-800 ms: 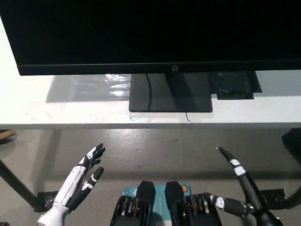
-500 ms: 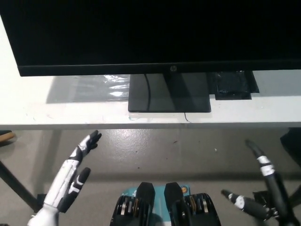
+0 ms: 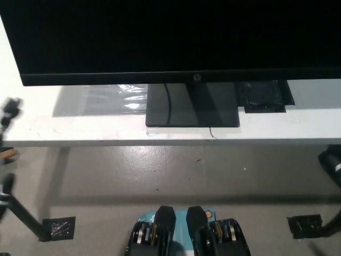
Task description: The monitor is placed at the center of the table and the robot uses both its hand to grab the left and right sides of the monitor to tilt the angle of the monitor downwards
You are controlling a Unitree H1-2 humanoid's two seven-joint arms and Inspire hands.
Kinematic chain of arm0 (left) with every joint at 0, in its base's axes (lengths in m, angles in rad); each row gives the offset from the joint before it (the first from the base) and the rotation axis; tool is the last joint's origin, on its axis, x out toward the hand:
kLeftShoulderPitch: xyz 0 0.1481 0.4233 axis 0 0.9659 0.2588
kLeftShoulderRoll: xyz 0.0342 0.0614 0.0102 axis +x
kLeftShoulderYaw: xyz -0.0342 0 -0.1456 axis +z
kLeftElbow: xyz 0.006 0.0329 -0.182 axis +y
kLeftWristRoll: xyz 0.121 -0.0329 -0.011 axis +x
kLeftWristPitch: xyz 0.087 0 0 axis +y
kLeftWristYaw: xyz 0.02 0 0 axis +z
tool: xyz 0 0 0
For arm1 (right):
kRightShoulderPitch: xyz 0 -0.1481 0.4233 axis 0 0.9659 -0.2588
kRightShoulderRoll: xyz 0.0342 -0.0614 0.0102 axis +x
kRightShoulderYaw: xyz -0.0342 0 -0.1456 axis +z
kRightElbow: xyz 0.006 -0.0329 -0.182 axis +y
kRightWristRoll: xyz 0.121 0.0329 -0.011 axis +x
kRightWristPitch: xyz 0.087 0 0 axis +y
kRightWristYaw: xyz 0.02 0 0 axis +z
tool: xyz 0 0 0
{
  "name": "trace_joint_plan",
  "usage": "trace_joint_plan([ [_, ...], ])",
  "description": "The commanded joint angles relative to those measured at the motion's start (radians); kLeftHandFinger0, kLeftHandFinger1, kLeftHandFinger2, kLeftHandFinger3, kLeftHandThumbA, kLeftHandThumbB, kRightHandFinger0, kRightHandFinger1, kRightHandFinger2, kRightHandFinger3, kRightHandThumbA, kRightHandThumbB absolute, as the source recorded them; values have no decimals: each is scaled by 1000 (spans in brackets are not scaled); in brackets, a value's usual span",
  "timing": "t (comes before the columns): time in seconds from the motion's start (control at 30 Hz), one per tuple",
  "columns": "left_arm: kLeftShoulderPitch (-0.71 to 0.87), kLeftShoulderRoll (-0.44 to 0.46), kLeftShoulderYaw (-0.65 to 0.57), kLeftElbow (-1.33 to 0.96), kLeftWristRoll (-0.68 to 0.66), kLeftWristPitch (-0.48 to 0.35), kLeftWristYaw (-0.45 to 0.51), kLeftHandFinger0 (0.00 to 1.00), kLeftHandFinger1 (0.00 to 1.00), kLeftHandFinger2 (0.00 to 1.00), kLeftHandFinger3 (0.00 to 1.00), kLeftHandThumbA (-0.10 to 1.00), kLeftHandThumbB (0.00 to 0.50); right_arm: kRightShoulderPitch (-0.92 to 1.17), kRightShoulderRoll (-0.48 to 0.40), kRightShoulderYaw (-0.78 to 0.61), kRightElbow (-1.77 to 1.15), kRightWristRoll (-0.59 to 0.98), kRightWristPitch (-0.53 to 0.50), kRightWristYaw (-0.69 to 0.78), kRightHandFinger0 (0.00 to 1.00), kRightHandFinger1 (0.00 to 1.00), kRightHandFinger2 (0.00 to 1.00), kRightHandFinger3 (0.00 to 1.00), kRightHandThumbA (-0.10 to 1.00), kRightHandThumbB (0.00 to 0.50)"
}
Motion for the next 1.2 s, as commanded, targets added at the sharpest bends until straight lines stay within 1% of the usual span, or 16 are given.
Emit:
trace_joint_plan([
  [0.0,-27,44,47,-18,-2,17,29,1000,1000,1000,1000,1000,471,-36,-5,-53,2,25,-51,17,1000,1000,1000,1000,1000,500],
  [0.03,-28,43,48,-18,-2,17,28,1000,1000,1000,1000,1000,472,-37,-2,-57,3,25,-53,22,1000,1000,1000,1000,1000,500],
  [0.07,-44,81,95,45,-40,-21,46,1000,1000,1000,1000,1000,461,-83,-30,-68,55,67,-43,44,1000,1000,1000,1000,1000,455],
  [0.13,-68,117,139,105,-38,-38,58,1000,1000,1000,1000,1000,468,-129,-45,-88,95,86,-23,62,1000,1000,1000,1000,1000,450],
  [0.23,-88,125,158,142,-71,-54,53,1000,1000,1000,1000,981,437,-155,-57,-98,113,125,-18,98,1000,1000,1000,1000,1000,456],
  [0.33,-91,141,170,170,-79,-46,48,1000,1000,1000,1000,993,430,-172,-67,-108,118,149,17,130,1000,1000,1000,1000,1000,493],
  [0.43,-115,162,178,218,-71,-24,49,1000,1000,1000,1000,1000,466,-204,-92,-121,136,172,56,170,1000,1000,1000,1000,1000,487],
  [0.53,-122,181,181,244,-68,-10,40,1000,1000,1000,1000,1000,465,-229,-104,-127,161,200,90,204,1000,1000,1000,1000,1000,494],
  [0.63,-160,205,179,291,-67,12,38,1000,1000,1000,1000,997,492,-283,-134,-127,212,233,129,253,1000,1000,1000,1000,1000,487],
  [0.7,-169,222,176,304,-29,20,40,1000,1000,1000,1000,1000,479,-317,-146,-118,247,250,125,281,1000,1000,1000,1000,1000,482],
  [0.73,-181,234,172,323,-7,5,42,1000,1000,1000,1000,1000,444,-339,-157,-108,269,253,122,300,1000,1000,1000,1000,1000,478],
  [0.87,-221,257,160,365,5,15,38,1000,1000,1000,1000,981,479,-402,-183,-89,337,259,108,345,1000,1000,1000,1000,1000,499],
  [1.0,-262,298,127,410,-4,23,13,1000,1000,1000,1000,904,461,-478,-212,-73,400,321,131,429,1000,1000,1000,1000,1000,499],
  [1.07,-275,316,111,419,6,46,5,1000,1000,1000,1000,894,455,-514,-223,-72,435,377,137,484,1000,1000,1000,1000,1000,500],
  [1.1,-281,323,104,427,-7,49,-6,1000,1000,1000,1000,851,432,-530,-225,-75,453,449,139,533,1000,1000,1000,1000,1000,483],
  [1.17,-294,340,89,445,-17,55,-24,1000,1000,1000,1000,823,418,-570,-219,-90,509,594,141,638,1000,1000,1000,1000,1000,499],
])
